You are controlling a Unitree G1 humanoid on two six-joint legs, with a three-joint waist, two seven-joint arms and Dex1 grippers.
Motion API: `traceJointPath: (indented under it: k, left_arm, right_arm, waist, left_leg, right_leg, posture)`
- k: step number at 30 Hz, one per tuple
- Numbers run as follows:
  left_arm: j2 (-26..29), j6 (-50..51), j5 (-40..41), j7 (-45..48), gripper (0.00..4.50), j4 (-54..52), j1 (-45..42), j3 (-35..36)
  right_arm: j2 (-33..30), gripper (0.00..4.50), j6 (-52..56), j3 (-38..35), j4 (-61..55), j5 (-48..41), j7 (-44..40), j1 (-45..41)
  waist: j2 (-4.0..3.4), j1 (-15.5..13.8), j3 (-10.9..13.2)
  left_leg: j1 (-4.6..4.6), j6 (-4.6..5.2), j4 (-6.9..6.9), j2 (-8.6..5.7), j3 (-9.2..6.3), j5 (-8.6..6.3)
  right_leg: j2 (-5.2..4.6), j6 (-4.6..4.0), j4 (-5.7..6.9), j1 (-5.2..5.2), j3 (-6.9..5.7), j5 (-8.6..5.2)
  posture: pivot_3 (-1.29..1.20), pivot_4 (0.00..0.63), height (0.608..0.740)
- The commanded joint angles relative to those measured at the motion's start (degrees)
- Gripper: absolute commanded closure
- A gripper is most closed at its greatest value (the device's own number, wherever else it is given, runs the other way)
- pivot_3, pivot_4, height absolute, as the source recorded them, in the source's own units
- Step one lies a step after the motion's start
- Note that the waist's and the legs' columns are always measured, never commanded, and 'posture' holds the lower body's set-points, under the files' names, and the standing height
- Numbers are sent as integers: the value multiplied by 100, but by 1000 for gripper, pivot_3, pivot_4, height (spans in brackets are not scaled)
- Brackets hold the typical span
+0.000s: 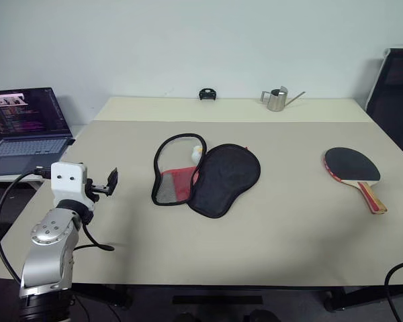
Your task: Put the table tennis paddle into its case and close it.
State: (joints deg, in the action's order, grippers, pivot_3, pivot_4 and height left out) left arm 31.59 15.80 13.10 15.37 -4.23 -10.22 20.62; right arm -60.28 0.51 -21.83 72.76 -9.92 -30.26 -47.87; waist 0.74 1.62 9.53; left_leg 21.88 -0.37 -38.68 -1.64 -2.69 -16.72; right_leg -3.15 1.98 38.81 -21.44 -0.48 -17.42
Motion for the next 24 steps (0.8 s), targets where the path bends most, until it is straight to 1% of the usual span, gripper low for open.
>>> traceJointPath:
  k: [1,4,11,21,24]
  left_arm:
    - [-20,-142,-80,-54,0,-11,-31,52]
    - [-74,-215,-82,-62,0,74,-12,88]
    - [-73,-393,-27,94,0,121,-4,122]
    - [122,-547,110,313,0,381,-119,343]
    - [230,-575,207,479,0,579,-226,418]
  right_arm:
    - [-297,34,-17,29,-79,88,-45,-198]
    - [-349,34,6,-18,-89,45,25,-293]
    - [-431,34,-4,64,-158,110,-184,-451]
    - [-247,34,-14,-25,-198,61,-333,-283]
    - [-140,34,31,-105,-360,-60,-461,-64]
  waist:
    - [0,-1,0]
    - [-2,-4,1]
    - [-3,-8,2]
    - [-3,-7,2]
    - [-2,-11,2]
  left_leg:
    - [0,0,0,0,0,0]
    - [-1,0,0,0,0,0]
    - [-1,-1,0,0,0,0]
    - [-1,-1,0,0,1,-1]
    - [-1,-1,0,0,-1,-1]
  right_leg:
    - [0,0,0,0,0,0]
    - [0,0,1,0,0,0]
    - [0,0,0,0,0,0]
    - [0,0,-1,-1,0,0]
    - [0,0,-1,1,-1,0]
  posture:
    - [0,150,740]
    - [0,150,740]
    - [0,150,740]
    - [0,150,740]
    - [0,150,740]
